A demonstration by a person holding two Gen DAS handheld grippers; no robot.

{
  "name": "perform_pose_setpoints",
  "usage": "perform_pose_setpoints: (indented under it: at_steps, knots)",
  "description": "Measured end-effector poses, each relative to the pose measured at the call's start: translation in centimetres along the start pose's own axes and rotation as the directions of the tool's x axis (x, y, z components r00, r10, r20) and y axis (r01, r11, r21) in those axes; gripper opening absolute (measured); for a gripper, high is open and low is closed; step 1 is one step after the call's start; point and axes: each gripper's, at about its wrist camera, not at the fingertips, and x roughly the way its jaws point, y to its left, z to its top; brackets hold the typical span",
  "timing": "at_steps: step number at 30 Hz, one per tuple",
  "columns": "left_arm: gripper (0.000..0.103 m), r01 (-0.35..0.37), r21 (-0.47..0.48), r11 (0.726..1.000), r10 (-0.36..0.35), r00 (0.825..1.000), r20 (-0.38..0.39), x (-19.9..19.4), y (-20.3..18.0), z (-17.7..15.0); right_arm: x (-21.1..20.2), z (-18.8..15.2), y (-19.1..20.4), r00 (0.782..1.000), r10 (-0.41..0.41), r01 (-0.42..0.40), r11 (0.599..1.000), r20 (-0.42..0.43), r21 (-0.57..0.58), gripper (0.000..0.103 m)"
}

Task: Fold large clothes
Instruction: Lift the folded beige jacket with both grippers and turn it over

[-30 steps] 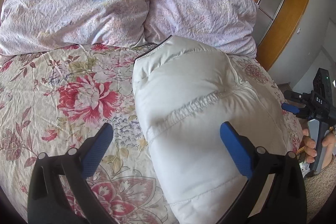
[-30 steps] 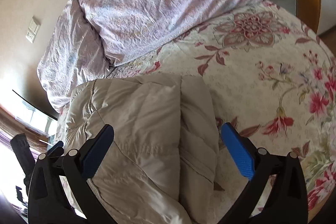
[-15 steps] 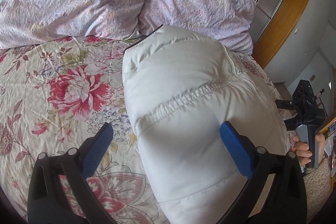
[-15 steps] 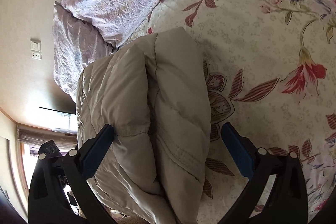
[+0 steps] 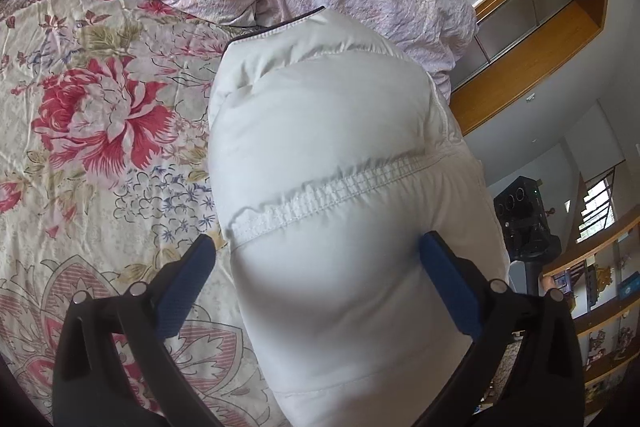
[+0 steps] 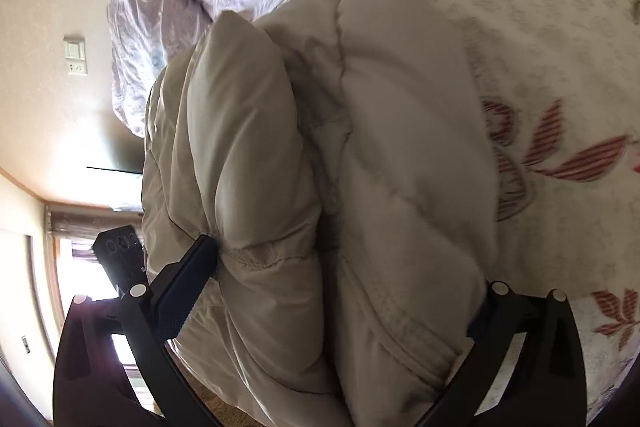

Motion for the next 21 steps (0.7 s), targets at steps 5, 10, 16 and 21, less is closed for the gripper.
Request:
perform_pose_setpoints:
  at_steps: [5, 10, 16, 21]
  knots:
    - [0.101, 0.059, -0.049, 0.997, -0.059, 0.998, -0.009, 1.3, 0.4, 0.2, 1.2, 0.0, 1.3, 0.999, -0.023, 0.020, 0.998, -0.043, -0.067, 0.102]
    - [0.101, 0.114, -0.043, 0.992, -0.116, 0.993, -0.036, 0.9, 1.4, 0.4, 1.2, -0.4, 1.8, 0.995, -0.005, -0.009, 0.988, -0.096, -0.151, 0.102]
    - [0.101, 0.104, -0.021, 0.994, -0.104, 0.994, -0.026, 1.2, 1.1, 0.3, 1.5, -0.3, 1.9, 0.995, -0.004, -0.013, 0.985, -0.096, -0.172, 0.102]
    - [0.101, 0.117, -0.018, 0.993, -0.117, 0.993, -0.012, 1.4, 1.2, 0.3, 1.3, -0.4, 1.5, 0.995, 0.027, -0.043, 0.984, -0.097, -0.171, 0.102]
